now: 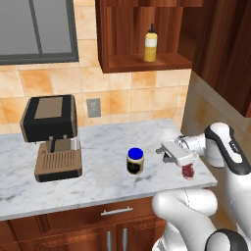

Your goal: There are various items on the counter. Only move the condiments/shakers into the cabinet.

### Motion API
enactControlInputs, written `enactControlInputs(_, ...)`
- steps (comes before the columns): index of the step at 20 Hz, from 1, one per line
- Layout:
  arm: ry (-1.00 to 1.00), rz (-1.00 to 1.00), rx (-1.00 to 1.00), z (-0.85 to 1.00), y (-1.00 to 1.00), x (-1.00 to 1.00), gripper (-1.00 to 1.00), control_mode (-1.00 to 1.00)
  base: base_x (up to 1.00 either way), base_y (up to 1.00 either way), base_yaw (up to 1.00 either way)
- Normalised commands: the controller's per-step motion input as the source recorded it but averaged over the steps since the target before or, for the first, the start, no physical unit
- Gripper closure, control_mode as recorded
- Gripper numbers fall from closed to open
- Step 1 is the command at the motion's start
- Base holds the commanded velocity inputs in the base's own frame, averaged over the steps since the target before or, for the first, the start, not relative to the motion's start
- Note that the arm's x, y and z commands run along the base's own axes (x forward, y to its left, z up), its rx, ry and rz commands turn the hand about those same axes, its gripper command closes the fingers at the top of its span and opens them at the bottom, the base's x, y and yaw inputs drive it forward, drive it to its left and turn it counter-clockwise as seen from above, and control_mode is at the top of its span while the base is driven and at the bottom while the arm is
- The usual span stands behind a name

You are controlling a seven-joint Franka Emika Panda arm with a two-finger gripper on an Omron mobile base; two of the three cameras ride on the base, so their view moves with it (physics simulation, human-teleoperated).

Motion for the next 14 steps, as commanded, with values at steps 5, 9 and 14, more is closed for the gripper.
enactControlInputs(5,0.00,0.00,0.00,-0.01,0.07,0.00,-1.00,-1.00,0.00,0.00,0.00)
enactControlInputs(9,0.00,0.00,0.00,0.00,0.07,0.00,-1.00,-1.00,0.00,0.00,0.00)
enactControlInputs(14,0.00,0.00,0.00,-0.01,0.02,0.00,-1.00,-1.00,0.00,0.00,0.00)
